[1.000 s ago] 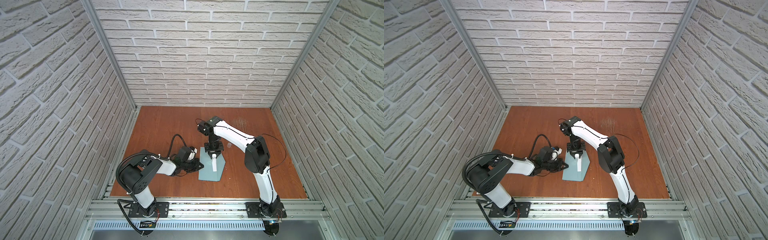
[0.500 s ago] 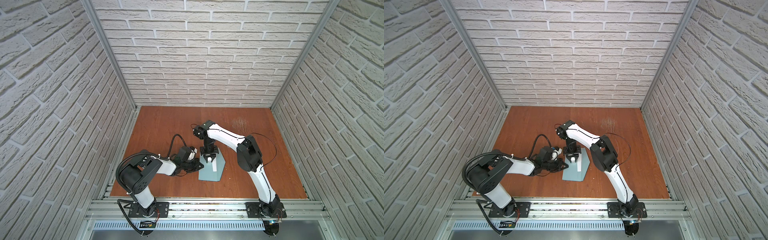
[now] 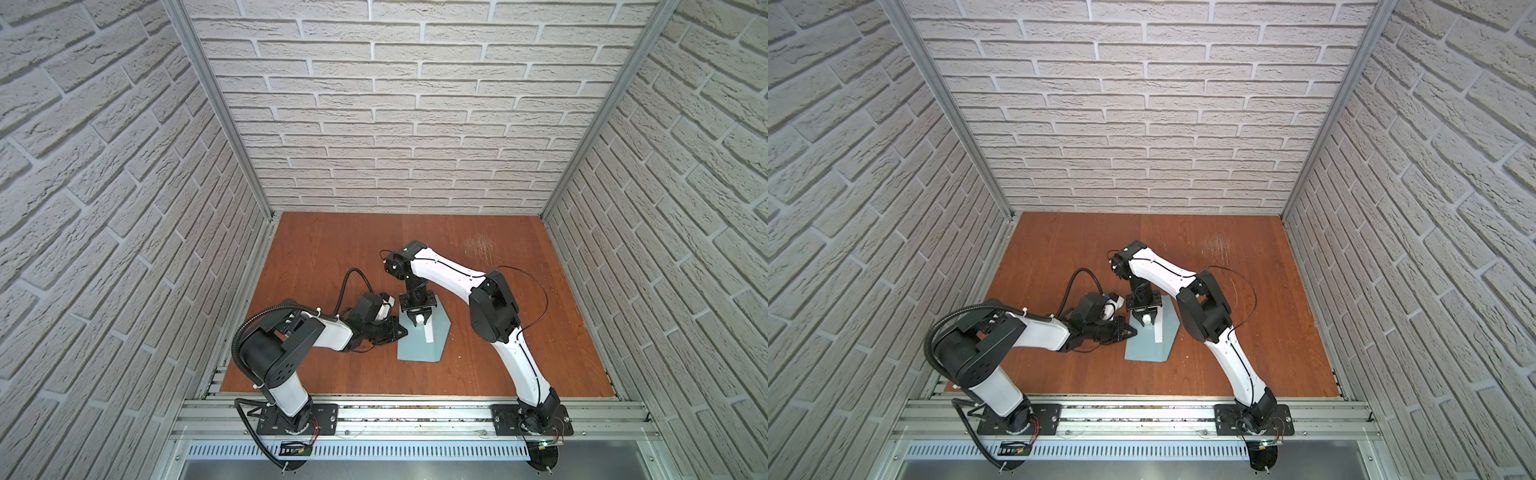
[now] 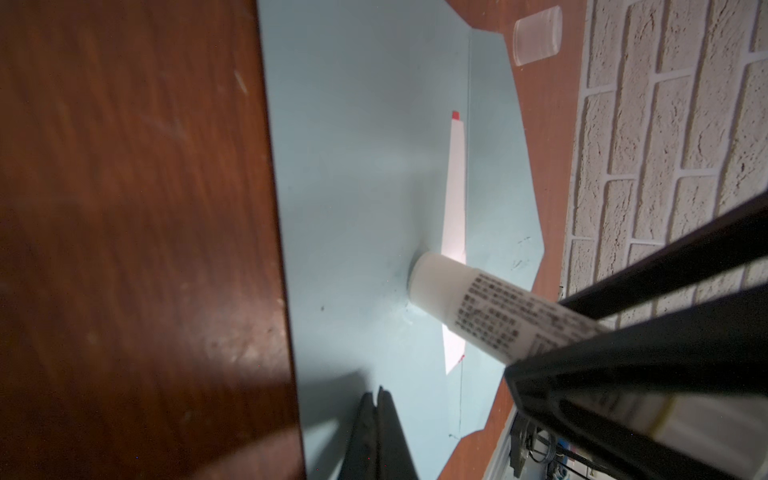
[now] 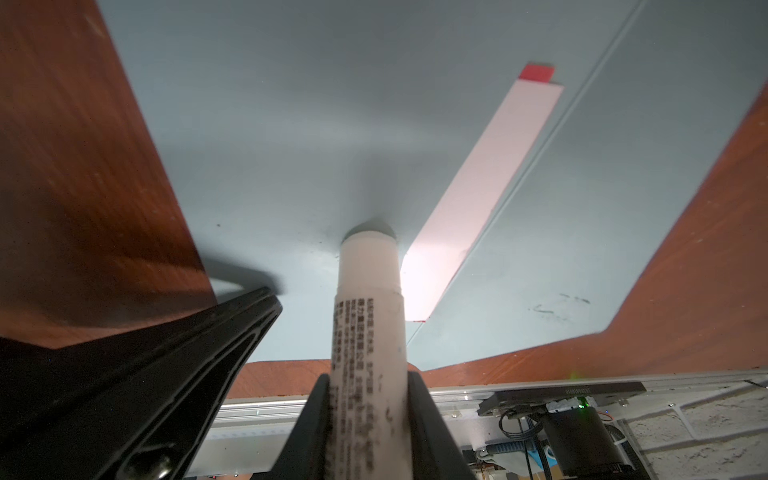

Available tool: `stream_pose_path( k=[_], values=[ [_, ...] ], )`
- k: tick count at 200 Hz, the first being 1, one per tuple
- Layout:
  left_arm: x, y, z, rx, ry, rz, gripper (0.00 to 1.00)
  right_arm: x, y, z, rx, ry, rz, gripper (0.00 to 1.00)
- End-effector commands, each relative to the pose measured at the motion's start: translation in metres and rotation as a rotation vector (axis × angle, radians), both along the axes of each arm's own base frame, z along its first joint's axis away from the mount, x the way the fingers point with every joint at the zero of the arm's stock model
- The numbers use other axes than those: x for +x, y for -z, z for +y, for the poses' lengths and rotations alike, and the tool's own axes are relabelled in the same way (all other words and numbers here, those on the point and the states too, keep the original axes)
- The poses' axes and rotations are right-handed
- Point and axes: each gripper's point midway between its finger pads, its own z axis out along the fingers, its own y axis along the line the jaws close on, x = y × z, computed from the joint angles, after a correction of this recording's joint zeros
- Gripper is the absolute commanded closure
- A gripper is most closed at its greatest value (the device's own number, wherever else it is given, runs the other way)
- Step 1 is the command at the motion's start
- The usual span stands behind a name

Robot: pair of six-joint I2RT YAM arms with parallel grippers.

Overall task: Place the letter into the envelope and seal it
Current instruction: 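Keep pressing the glue stick on the envelope, shifting it toward the left gripper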

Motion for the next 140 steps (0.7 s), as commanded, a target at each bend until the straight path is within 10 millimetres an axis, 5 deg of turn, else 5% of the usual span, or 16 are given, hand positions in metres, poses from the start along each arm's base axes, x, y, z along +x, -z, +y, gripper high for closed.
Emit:
stream_pose_path(
  k=[1,99,140],
  values=[
    [-0.018,0.042,0.028,0.158,-0.024,0.106,1.0,0.002,0.021,-0.02,-0.128,-0.042,0.017,0.95],
    [-0.019,0.043,0.027,0.152,-0.022,0.109,1.0,0.005,0.031,-0.01,-0.13,-0.056,0.032,0.95],
    [-0.019,0.043,0.028,0.155,-0.025,0.109,1.0,0.01,0.005,-0.01,-0.11,-0.056,-0.024,0.95]
  ],
)
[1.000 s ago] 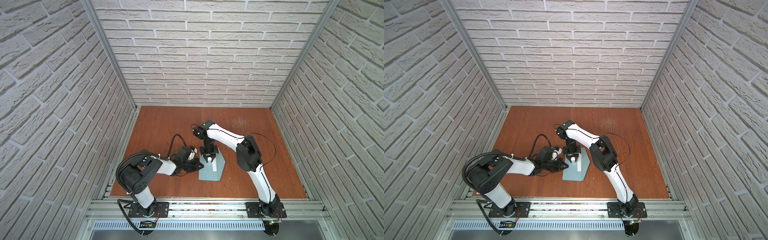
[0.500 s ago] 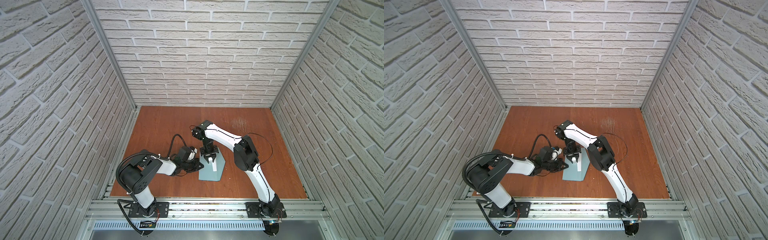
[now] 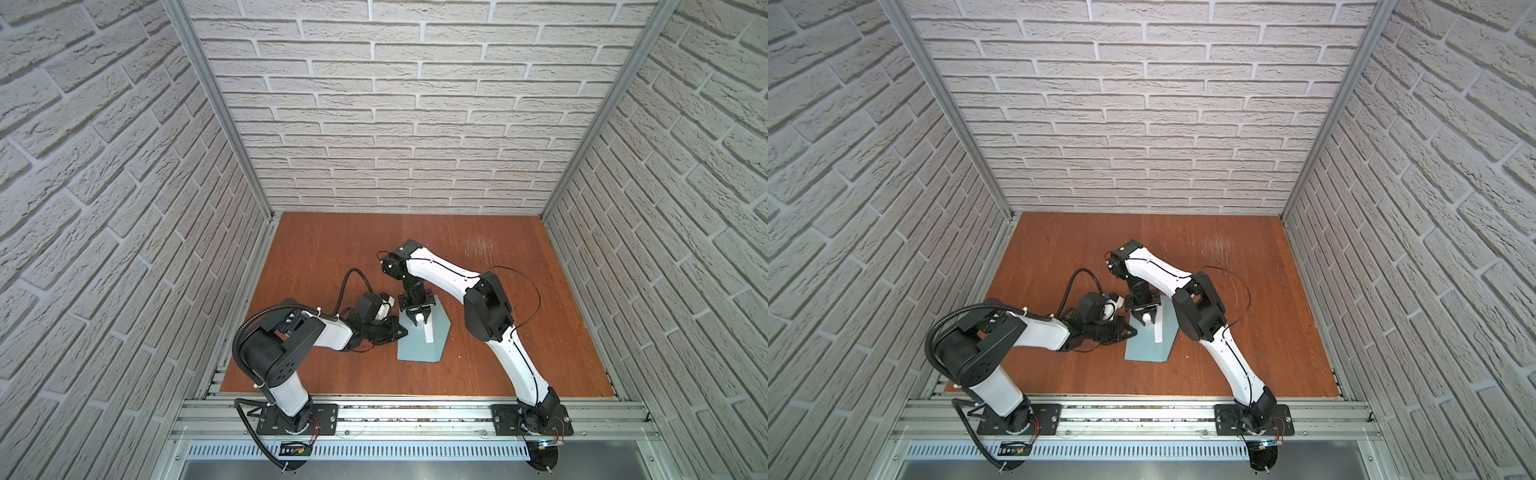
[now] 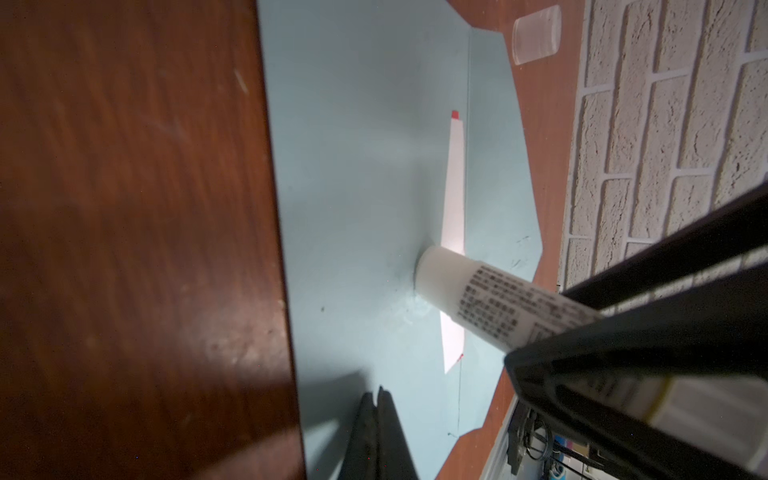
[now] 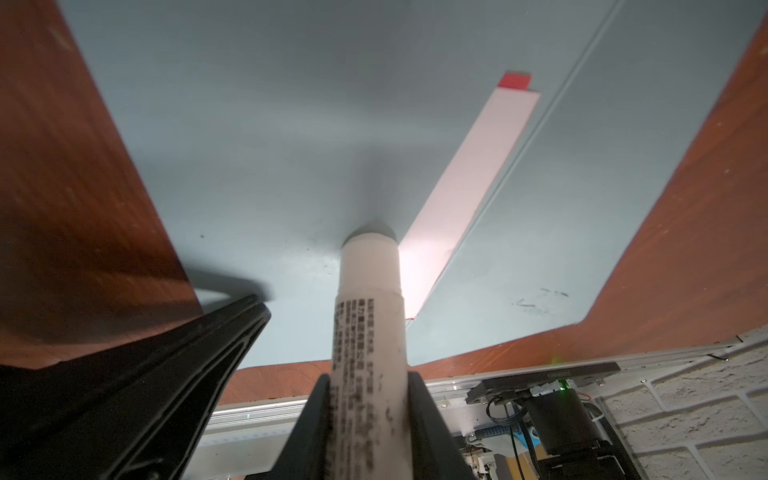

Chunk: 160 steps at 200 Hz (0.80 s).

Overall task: Place the letter into the envelope and seal it
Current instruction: 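Keep pressing the glue stick on the envelope, shifting it toward the left gripper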

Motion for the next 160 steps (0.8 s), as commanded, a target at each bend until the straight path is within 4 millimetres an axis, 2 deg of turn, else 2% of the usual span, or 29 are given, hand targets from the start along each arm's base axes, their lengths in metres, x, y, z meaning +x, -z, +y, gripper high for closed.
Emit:
stream_pose_path(
  k=[1,36,62,93,160],
  values=[
    [-0.018,0.043,0.029,0.163,-0.031,0.103,1.0,0.006,0.004,-0.009,-0.063,-0.033,-0.033,0.95],
    [-0.019,0.043,0.029,0.167,-0.03,0.102,1.0,0.008,-0.029,-0.016,-0.058,-0.033,-0.101,0.95],
    [-0.019,0.043,0.029,0.167,-0.029,0.102,1.0,0.008,-0.04,-0.019,-0.058,-0.032,-0.121,0.95],
    [-0.019,0.043,0.029,0.166,-0.029,0.102,1.0,0.008,-0.038,-0.016,-0.052,-0.034,-0.113,0.95],
    [-0.017,0.041,0.027,0.163,-0.022,0.1,1.0,-0.001,-0.025,0.007,-0.001,-0.068,-0.049,0.95]
  ],
)
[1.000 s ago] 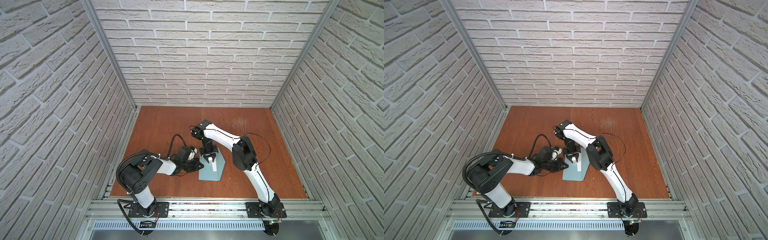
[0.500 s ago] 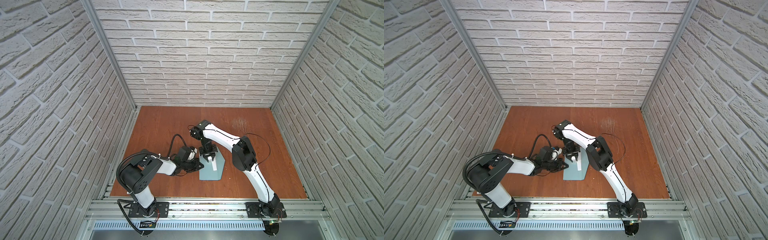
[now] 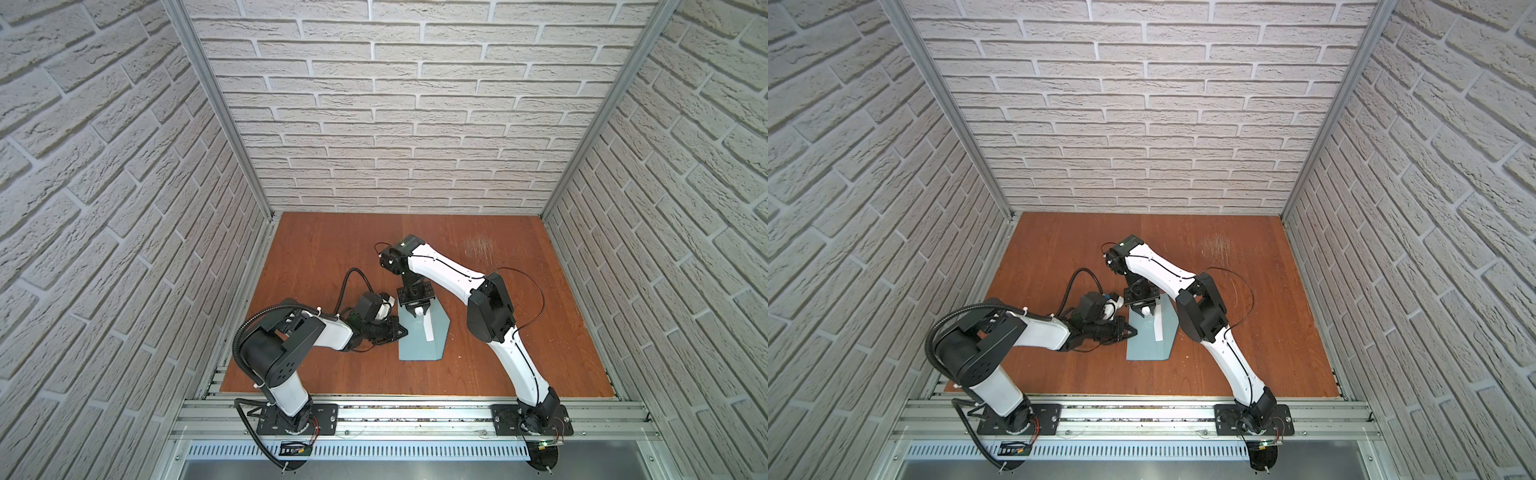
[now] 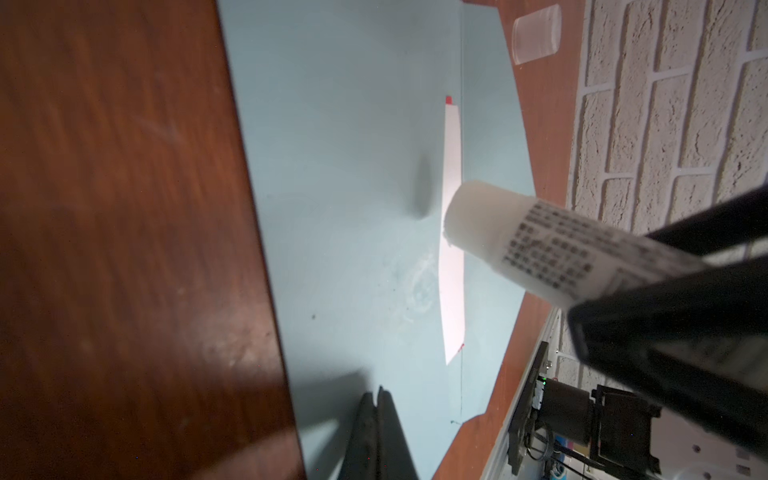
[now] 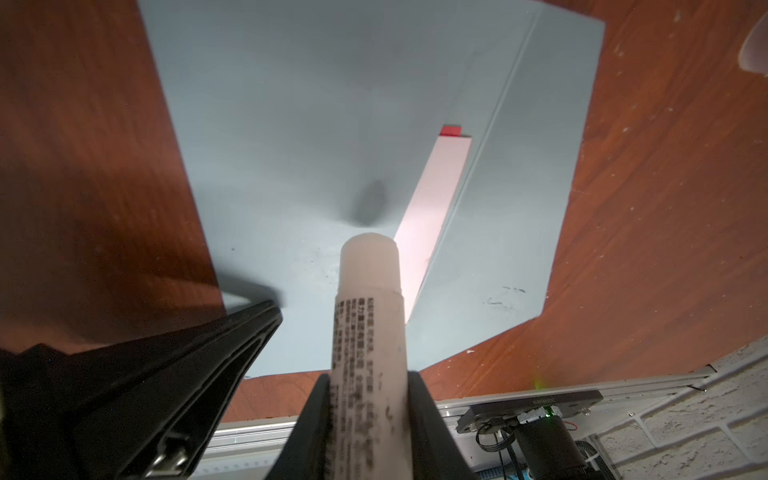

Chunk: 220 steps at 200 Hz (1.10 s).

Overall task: Place the letter into the envelope and seal it
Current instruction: 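Keep pressing the glue stick on the envelope, shifting it toward the left gripper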

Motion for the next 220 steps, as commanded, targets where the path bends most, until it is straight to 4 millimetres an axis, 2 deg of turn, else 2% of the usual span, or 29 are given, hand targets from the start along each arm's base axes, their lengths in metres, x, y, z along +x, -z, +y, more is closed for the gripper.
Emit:
stream_pose_path(
  k=[1,138,220],
  values=[
    [-0.018,0.041,0.027,0.16,-0.024,0.101,1.0,-0.017,-0.005,0.0,-0.02,-0.025,0.067,0.95],
    [-0.019,0.046,0.029,0.161,-0.027,0.108,1.0,-0.026,0.019,0.002,-0.036,-0.039,0.138,0.95],
    [-0.017,0.045,0.033,0.155,-0.035,0.111,1.0,-0.024,0.052,-0.022,-0.1,-0.002,0.189,0.95]
  ],
)
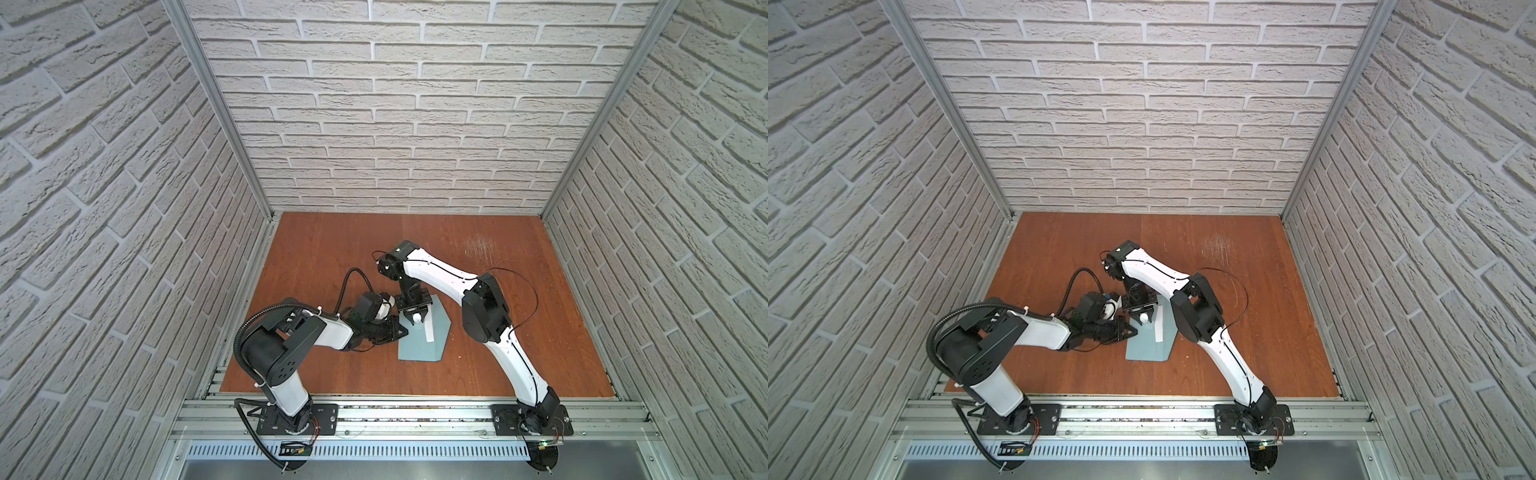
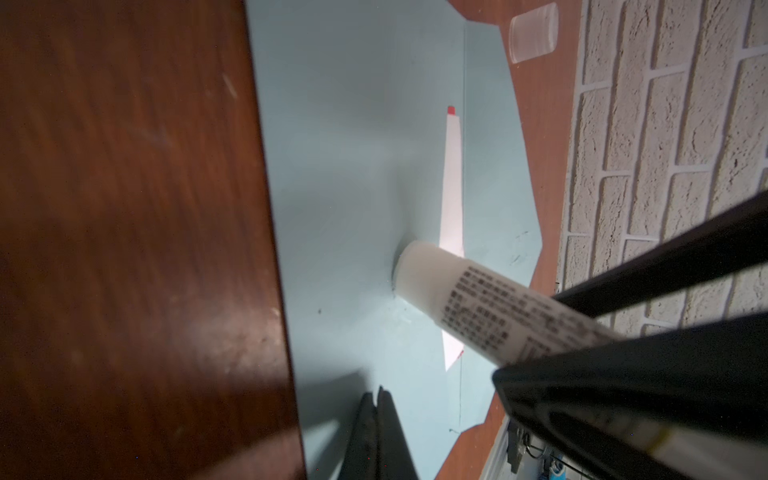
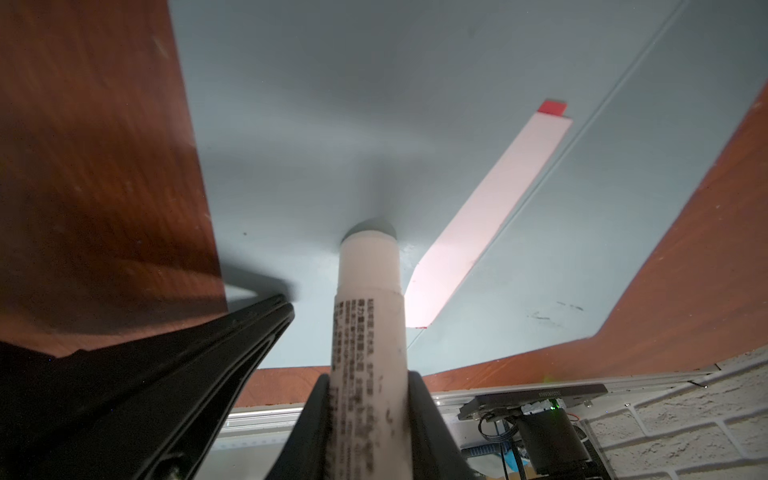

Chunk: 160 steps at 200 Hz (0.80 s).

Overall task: Place the letter into the envelope and seal it
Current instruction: 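Keep pressing the glue stick on the envelope, shifting it toward the left gripper, then lift the white glue stick up off the envelope with the right gripper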

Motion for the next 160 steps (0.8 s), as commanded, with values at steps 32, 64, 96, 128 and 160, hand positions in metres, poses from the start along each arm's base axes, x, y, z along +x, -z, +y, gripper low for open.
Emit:
stream_pose_path(
  k=[32,64,96,128,160],
  values=[
    [-0.019,0.045,0.032,0.161,-0.036,0.113,1.0,-0.009,0.043,-0.025,-0.093,0.02,0.099,0.95],
    [-0.019,0.046,0.033,0.164,-0.037,0.115,1.0,-0.005,0.039,-0.022,-0.075,0.025,0.083,0.95],
    [-0.019,0.046,0.033,0.167,-0.038,0.115,1.0,0.006,0.002,-0.017,-0.023,0.027,-0.008,0.95],
    [-0.019,0.046,0.034,0.173,-0.034,0.115,1.0,0.011,-0.048,-0.019,0.034,0.032,-0.121,0.95],
    [-0.016,0.041,0.033,0.19,-0.022,0.1,1.0,0.005,-0.082,-0.028,0.068,0.034,-0.187,0.95]
  ],
)
